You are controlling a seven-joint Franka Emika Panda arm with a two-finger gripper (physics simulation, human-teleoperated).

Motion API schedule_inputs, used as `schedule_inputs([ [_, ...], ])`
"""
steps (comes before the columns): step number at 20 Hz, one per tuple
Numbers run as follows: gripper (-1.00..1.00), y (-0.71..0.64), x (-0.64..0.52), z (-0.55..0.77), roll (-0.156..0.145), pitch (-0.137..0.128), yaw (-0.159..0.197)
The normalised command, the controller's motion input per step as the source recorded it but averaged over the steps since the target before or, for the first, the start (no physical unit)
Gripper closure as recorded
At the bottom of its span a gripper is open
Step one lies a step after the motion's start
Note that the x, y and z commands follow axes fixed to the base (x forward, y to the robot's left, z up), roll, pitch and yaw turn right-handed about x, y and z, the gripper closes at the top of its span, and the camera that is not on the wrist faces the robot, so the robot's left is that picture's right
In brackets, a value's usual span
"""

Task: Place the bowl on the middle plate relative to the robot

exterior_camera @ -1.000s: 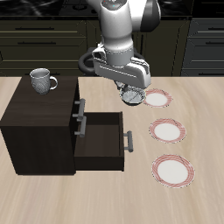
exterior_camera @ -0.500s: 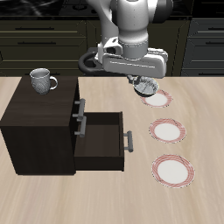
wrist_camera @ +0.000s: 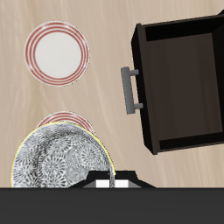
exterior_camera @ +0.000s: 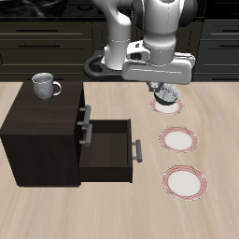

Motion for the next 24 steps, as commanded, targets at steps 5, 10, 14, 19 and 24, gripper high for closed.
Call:
schedule_inputs([
  [5, 1.00, 0.26, -0.08, -0.13, -0.010, 0.004, 0.093],
  [10, 1.00, 0.14, -0.06, 0.01, 0.023, -0.009, 0.010],
  [14, 1.00, 0.23, 0.00, -0.10, 0.001, -0.001, 0.005],
  [19, 1.00, 0.31, -0.07, -0.11, 0.030, 0.010, -0.001],
  [24, 1.00, 0.28, -0.07, -0.13, 0.039, 0.005, 0.004],
])
